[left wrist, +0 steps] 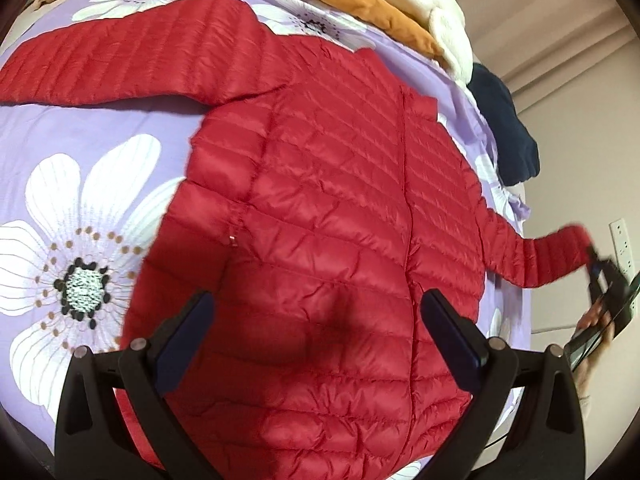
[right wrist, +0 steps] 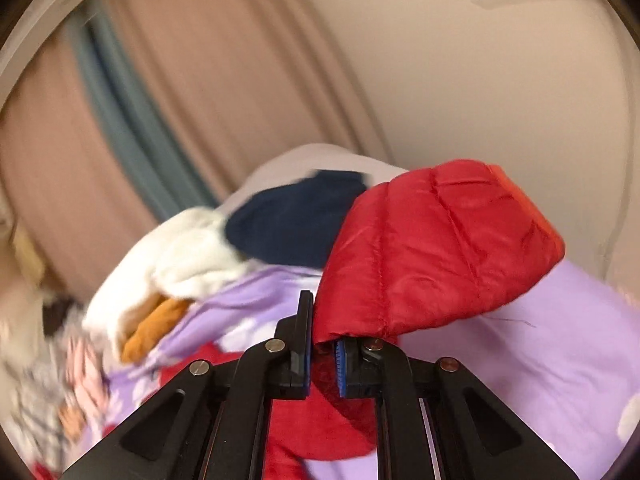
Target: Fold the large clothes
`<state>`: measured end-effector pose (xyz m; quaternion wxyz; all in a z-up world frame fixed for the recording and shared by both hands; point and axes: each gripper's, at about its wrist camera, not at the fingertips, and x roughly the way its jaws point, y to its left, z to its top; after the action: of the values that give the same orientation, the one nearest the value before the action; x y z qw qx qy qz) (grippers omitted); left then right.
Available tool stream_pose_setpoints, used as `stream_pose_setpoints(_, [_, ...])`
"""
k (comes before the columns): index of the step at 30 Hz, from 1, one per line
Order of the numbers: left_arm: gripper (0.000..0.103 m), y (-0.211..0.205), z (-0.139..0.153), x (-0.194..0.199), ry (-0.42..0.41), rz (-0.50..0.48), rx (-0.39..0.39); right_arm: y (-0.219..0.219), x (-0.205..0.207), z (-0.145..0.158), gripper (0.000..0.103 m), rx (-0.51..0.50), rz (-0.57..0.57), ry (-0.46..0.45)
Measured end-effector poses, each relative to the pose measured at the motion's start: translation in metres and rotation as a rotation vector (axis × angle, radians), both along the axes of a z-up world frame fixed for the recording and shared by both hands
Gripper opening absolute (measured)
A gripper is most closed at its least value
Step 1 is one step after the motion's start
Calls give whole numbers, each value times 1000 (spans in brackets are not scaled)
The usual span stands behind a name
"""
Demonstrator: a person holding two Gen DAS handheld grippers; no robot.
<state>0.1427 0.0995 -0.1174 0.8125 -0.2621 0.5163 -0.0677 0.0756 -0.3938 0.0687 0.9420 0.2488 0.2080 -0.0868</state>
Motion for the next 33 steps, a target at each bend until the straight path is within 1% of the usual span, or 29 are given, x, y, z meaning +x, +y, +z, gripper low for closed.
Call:
stream_pose_setpoints(2, [103, 8, 3, -4, -11, 10, -2, 39, 16, 18, 12, -84, 58, -2])
stream_pose_setpoints(3, [103, 12, 4, -6, -16, 17, 1, 66, 27, 25, 12, -146, 97, 0])
stream_pose_setpoints(5, [103, 20, 5, -9, -22, 29, 2, 104, 50, 28, 12, -217, 152, 15])
stream_pose_setpoints(6, [103, 24, 6, -10, -24, 37, 2, 134, 59, 26, 12, -264, 204, 26])
stream_pose_setpoints(7, [103, 28, 6, -12, -25, 45, 3, 151, 67, 22, 12, -301, 238, 32])
stream_pose_setpoints(9, [103, 38, 6, -14, -27, 62, 7, 199, 79, 8, 12, -401, 316, 50])
stream_pose_setpoints(11, [103, 46, 5, -15, -27, 78, 11, 239, 83, -9, 12, -467, 399, 70])
stream_pose_setpoints(13, [103, 54, 3, -16, -23, 92, 15, 276, 100, -30, 12, -527, 473, 102])
stream_pose_setpoints(14, [103, 56, 2, -16, -21, 97, 15, 291, 102, -37, 12, -549, 503, 115])
stream_pose_setpoints(15, [103, 59, 1, -16, -19, 101, 13, 308, 102, -54, 12, -581, 543, 142])
stream_pose_setpoints(16, [103, 63, 0, -16, -18, 105, 12, 314, 95, -58, 12, -600, 564, 157])
stream_pose_setpoints(18, [103, 69, -2, -16, -14, 116, 15, 337, 93, -84, 12, -669, 616, 196])
stream_pose_setpoints(19, [103, 71, -3, -16, -12, 118, 14, 346, 90, -89, 12, -694, 631, 215])
stream_pose_setpoints(21, [103, 75, -5, -14, -7, 124, 12, 355, 91, -112, 12, -733, 687, 288])
stream_pose_setpoints(22, [103, 76, -5, -13, -6, 124, 8, 359, 92, -118, 13, -750, 704, 317])
stream_pose_setpoints(23, [103, 77, -5, -10, -4, 123, 2, 361, 95, -127, 17, -763, 723, 360])
stream_pose_setpoints(24, [103, 77, -5, -7, -3, 121, -1, 357, 94, -128, 21, -756, 742, 392])
stream_pose_setpoints(25, [103, 76, -4, -3, -4, 117, -7, 358, 95, -131, 29, -733, 761, 403])
stream_pose_setpoints(26, [103, 74, 0, 3, -10, 103, -21, 354, 92, -131, 31, -695, 784, 398])
stream_pose_setpoints(27, [103, 72, 2, 6, -20, 93, -28, 344, 87, -124, 32, -632, 816, 386])
stream_pose_setpoints(28, [103, 69, 7, 11, -33, 82, -32, 333, 82, -116, 36, -563, 849, 372])
stream_pose_setpoints(29, [103, 65, 12, 17, -51, 68, -39, 322, 77, -108, 45, -492, 879, 353])
stream_pose_setpoints(30, [103, 61, 17, 24, -70, 48, -53, 312, 72, -102, 48, -444, 896, 332])
stream_pose_setpoints(31, [103, 56, 21, 32, -87, 32, -61, 298, 66, -92, 50, -390, 908, 296])
stream_pose_setpoints(33, [102, 43, 32, 54, -121, -15, -81, 274, 61, -82, 50, -344, 876, 254])
